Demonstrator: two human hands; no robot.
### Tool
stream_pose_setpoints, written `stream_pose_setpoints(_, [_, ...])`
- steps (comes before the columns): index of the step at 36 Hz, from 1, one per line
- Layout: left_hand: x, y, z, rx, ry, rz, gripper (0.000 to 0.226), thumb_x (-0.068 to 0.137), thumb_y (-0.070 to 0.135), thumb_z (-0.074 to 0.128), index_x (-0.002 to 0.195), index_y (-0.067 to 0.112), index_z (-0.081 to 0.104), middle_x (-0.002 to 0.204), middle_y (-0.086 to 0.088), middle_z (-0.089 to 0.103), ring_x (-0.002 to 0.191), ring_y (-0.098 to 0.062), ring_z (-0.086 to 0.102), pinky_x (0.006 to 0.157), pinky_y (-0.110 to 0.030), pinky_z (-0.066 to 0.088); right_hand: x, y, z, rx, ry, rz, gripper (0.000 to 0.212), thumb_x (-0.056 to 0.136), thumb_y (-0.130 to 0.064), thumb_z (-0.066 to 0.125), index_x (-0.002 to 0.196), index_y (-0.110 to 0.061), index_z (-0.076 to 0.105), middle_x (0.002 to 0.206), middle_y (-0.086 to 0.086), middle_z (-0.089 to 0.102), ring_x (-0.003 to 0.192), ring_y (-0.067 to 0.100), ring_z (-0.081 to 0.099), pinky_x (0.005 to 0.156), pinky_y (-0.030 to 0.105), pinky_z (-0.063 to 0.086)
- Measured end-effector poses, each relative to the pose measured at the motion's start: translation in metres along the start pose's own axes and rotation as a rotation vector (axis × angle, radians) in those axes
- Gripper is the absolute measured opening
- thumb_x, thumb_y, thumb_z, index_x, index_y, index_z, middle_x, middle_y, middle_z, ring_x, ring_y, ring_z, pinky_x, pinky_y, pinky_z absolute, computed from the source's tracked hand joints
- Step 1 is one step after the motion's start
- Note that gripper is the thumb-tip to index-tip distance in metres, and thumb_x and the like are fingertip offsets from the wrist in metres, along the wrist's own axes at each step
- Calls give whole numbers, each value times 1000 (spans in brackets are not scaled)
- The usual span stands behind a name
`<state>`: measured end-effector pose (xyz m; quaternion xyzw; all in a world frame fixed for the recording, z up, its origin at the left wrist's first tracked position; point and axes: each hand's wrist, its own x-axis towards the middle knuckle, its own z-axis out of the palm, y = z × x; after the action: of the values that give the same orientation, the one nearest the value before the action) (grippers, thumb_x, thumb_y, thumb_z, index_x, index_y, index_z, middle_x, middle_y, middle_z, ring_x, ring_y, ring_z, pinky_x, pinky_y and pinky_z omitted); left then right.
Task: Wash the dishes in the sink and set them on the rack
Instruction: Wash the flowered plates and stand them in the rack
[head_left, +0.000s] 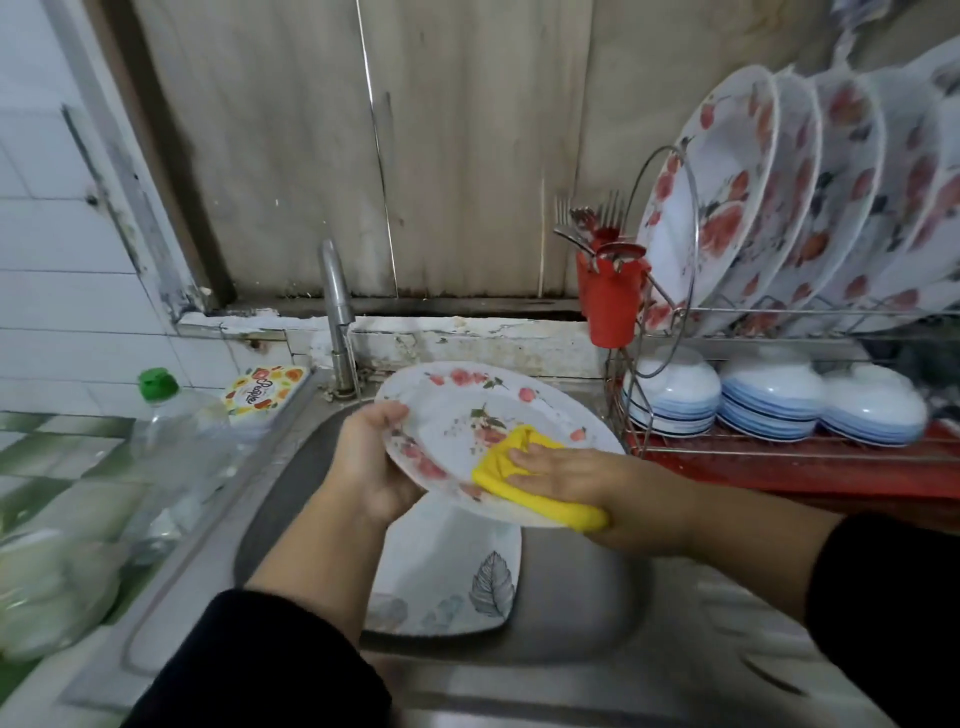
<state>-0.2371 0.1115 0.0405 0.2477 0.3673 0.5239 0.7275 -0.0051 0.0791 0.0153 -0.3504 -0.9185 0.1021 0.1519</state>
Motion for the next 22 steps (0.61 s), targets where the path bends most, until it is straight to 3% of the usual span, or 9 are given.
stream_pose_setpoints(2, [2, -7, 3, -23, 56, 10, 34, 89, 12, 31, 105, 0, 58, 104, -23, 66, 97, -38, 61, 75, -46, 49, -1, 1, -2, -32, -26, 32, 71, 75, 0, 52, 143, -6, 35, 150, 11, 30, 140, 21, 25, 116, 25, 17])
stream_pose_setpoints(5, [-7, -40, 29, 118, 71, 63, 24, 85, 11, 37, 90, 3, 59, 91, -19, 66, 85, -30, 65, 81, -43, 51, 19, -20, 15, 59, 1, 185, 78, 85, -1, 49, 147, -15, 5, 157, 4, 9, 146, 19, 9, 119, 29, 9])
stream_pose_setpoints(7, [-18, -49, 38, 193, 40, 105, 26, 90, 12, 39, 84, 3, 62, 77, -13, 70, 74, -23, 67, 77, -35, 52, 29, -32, 21, 169, 39, 303, 80, 86, 0, 50, 150, -19, 6, 158, -3, 4, 147, 13, 3, 116, 20, 3])
stream_pose_setpoints(10, [-23, -21, 29, 111, -54, 78, 39, 95, 31, 40, 104, 2, 65, 102, -19, 70, 93, -32, 66, 83, -40, 53, 21, -27, 4, 122, 14, 180, 78, 84, -6, 48, 145, -29, 5, 154, -14, 6, 146, 6, 5, 116, 22, 4])
stream_pose_setpoints(12, [-18, 4, 15, 40, -14, 84, 33, 94, 24, 40, 103, 4, 63, 108, -24, 67, 96, -37, 64, 88, -48, 50, 7, -14, -11, 55, -84, 88, 75, 81, -8, 43, 143, -29, 7, 151, -18, 8, 141, -2, 6, 113, 15, 1])
stream_pose_setpoints(15, [-19, 6, 16, 34, 124, 117, 32, 94, 14, 32, 92, 0, 60, 81, -21, 72, 83, -35, 63, 72, -43, 48, 4, -9, -14, -23, -140, 53, 77, 83, -1, 51, 143, -20, 8, 151, -12, 7, 144, 10, 11, 115, 15, 6])
stream_pose_setpoints(17, [-21, -15, 31, 59, 160, 147, 37, 93, 26, 38, 99, -1, 62, 94, -20, 70, 87, -34, 64, 76, -42, 49, 14, -23, -3, -7, -87, 132, 81, 87, -5, 52, 146, -22, 0, 154, -11, -1, 146, 12, 5, 118, 22, 5])
stream_pose_setpoints(20, [-29, -39, 44, 191, 171, 222, 24, 76, 28, 49, 83, 7, 58, 82, -14, 62, 84, -27, 58, 76, -35, 45, 27, -43, 8, 170, 7, 272, 81, 87, 0, 49, 150, -23, 4, 156, -12, 3, 144, 4, 0, 111, 10, -1])
stream_pose_setpoints(22, [-38, -29, 44, 180, 92, 203, 23, 89, 23, 45, 81, 6, 59, 72, -12, 67, 79, -27, 61, 73, -34, 47, 24, -43, -1, 196, 12, 245, 81, 85, 3, 46, 148, -26, 5, 147, -24, 5, 138, -8, 1, 110, 6, -1])
